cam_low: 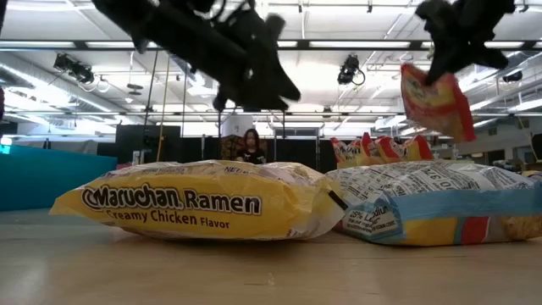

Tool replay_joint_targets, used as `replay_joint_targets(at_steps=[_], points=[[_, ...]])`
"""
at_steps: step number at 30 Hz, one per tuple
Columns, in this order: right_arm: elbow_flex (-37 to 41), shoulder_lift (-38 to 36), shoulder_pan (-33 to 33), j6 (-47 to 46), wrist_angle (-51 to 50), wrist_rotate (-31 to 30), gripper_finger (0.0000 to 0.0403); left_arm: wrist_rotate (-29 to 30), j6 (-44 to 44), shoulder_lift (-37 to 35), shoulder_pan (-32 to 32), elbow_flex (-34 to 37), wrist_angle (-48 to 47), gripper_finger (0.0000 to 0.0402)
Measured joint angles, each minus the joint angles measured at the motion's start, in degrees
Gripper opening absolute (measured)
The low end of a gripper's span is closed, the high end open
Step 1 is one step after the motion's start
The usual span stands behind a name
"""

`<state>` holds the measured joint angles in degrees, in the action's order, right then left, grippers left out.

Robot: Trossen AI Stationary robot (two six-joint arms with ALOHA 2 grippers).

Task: Sort Maruchan noodles
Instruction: Put the red noodle pack into the yellow bin

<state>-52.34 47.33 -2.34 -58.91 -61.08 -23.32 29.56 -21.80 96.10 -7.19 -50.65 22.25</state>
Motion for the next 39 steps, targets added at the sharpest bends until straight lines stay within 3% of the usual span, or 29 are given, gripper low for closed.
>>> replay_joint_targets(at_steps=[9,21,33,39], points=[[10.9,-0.2,-7.4,4.7,16.4,9.9,0.0021,-4.3,2.9,7.0,4.4,0.0,4.2,0.0181],[19.8,-0.1,-16.2,5.3,18.6,19.9,0.0022,-5.9,0.6,9.7,5.5,0.0,5.2,0.0181],[23.0,3.9,-21.5,9.9,21.0,19.6,0.0038,-5.9,2.2,9.7,6.8,0.0,11.1,0.0181],[21.7,6.6,-21.5,14.2,22.3,18.0,0.0069,-5.6,9.6,7.8,5.7,0.0,9.6,0.0181]])
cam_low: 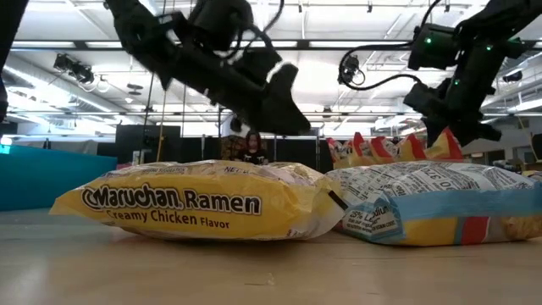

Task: Sort Maruchan noodles
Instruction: Put the red noodle pack into the yellow bin, then put the yellow noodle pack into the blue bin

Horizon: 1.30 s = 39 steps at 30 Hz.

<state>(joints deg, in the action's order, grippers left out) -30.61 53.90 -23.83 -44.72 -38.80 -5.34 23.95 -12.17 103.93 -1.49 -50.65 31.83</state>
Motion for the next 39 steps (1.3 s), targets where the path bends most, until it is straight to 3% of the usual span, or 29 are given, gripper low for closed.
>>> replay_joint_targets(at_steps=[3,7,12,15,19,25,28,33,39], points=[[-2.8,-0.7,0.0,1.9,-3.5,-0.2,0.0095,0.8,3.0,-3.7,-1.3,0.0,-3.5,0.0181],[-8.7,-2.6,0.3,3.9,-11.1,-5.4,0.0128,1.0,5.0,-9.6,-3.5,0.0,-11.9,0.0181],[-17.6,-3.7,3.9,7.2,-17.8,-8.0,0.0149,1.1,3.1,-16.2,-8.0,0.0,-20.8,0.0181],[-20.2,-3.7,10.8,6.0,-16.4,-7.9,0.0148,1.1,2.4,-19.2,-11.5,0.1,-21.3,0.0181],[-19.2,-1.7,24.5,0.9,-9.2,-9.3,0.0142,1.4,5.7,-20.1,-16.1,0.1,-17.4,0.0181],[-18.0,9.0,47.2,-4.6,2.0,-14.3,0.0139,1.4,7.7,-19.9,-20.0,0.1,-16.4,0.0181],[-19.6,15.1,56.0,-4.5,2.5,-17.3,0.0139,1.5,7.6,-19.9,-20.9,0.1,-15.9,0.0181],[-20.9,22.5,65.1,-1.7,-3.5,-17.7,0.0143,1.5,6.8,-19.9,-21.3,0.1,-15.9,0.0181],[-20.9,29.3,68.9,-1.3,-12.8,-16.5,0.0181,1.5,6.5,-19.9,-21.2,0.1,-15.9,0.0181]])
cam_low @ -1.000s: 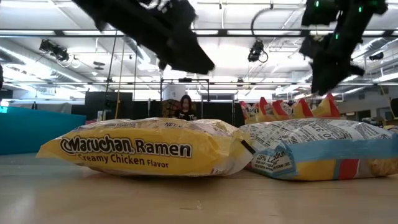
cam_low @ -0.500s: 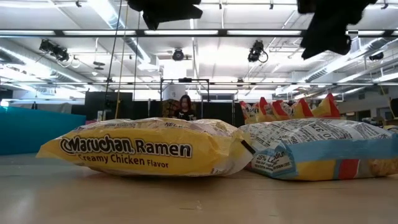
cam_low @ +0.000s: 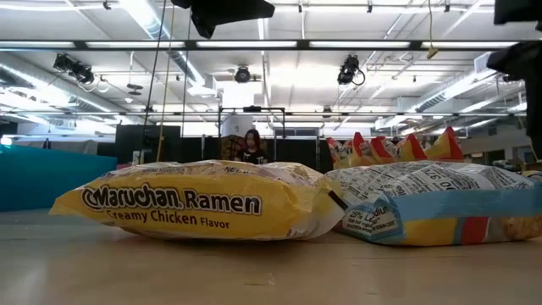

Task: Sort Maruchan noodles
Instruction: Put the yellow noodle pack into the blue bin

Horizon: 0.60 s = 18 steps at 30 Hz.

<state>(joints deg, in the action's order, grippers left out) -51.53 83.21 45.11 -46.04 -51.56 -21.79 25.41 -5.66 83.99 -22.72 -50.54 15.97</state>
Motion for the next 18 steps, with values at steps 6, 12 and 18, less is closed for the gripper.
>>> replay_joint_targets(at_steps=[6,12,18], points=[[0.1,6.2,0.1,7.7,-1.4,-4.0,0.0217,0.0,-0.1,0.0,0.0,0.0,-0.5,0.0181],[1.8,11.4,0.2,8.4,-1.1,-3.2,0.0211,0.0,0.2,0.0,0.0,0.0,-2.4,0.0181],[2.1,13.6,0.2,6.8,-1.2,-4.5,0.0146,0.0,1.8,0.0,0.0,0.0,-2.9,0.0181]])
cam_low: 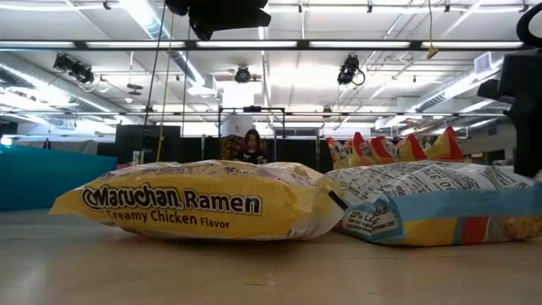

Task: Sort Maruchan noodles
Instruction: Put the yellow noodle pack into the blue bin

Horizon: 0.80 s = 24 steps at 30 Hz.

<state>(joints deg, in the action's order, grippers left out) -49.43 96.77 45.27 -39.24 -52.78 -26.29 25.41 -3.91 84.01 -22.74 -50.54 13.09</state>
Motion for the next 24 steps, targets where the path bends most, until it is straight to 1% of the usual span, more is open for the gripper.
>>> replay_joint_targets(at_steps=[3,5,6,10,13,15,18,20,24], points=[[0.0,-0.8,-0.2,0.0,-0.1,-0.1,0.0084,0.0,0.1,0.0,0.1,0.0,-0.2,0.0181],[0.1,-2.2,-0.6,0.0,0.0,1.7,0.0031,0.0,0.5,0.0,0.1,0.0,-0.8,0.0181],[0.1,-3.2,-0.8,0.0,-0.1,2.8,0.0016,0.0,1.2,0.0,0.1,0.0,-1.2,0.0181],[-2.3,-8.1,-1.7,-0.2,-0.4,3.3,0.0009,0.0,2.9,-0.8,-0.4,0.0,-2.8,0.0181],[-5.7,-12.1,-2.3,1.4,0.8,0.7,0.0006,0.0,3.0,-2.7,-0.5,0.0,-4.1,0.0181],[-8.0,-14.6,-2.9,4.0,3.7,-1.6,0.0007,0.0,3.8,-3.4,-0.6,0.0,-4.3,0.0181],[-9.7,-17.5,-4.7,10.5,10.9,-2.4,0.0005,-1.2,6.2,-3.5,-0.5,0.0,-0.2,0.0181],[-9.7,-18.7,-6.2,14.6,16.5,-2.5,0.0005,-2.5,6.4,-2.7,-0.1,0.0,4.7,0.0184],[-9.7,-19.3,-9.2,21.5,25.3,-2.6,0.0005,-6.6,7.7,0.5,0.9,0.0,10.7,0.0205]])
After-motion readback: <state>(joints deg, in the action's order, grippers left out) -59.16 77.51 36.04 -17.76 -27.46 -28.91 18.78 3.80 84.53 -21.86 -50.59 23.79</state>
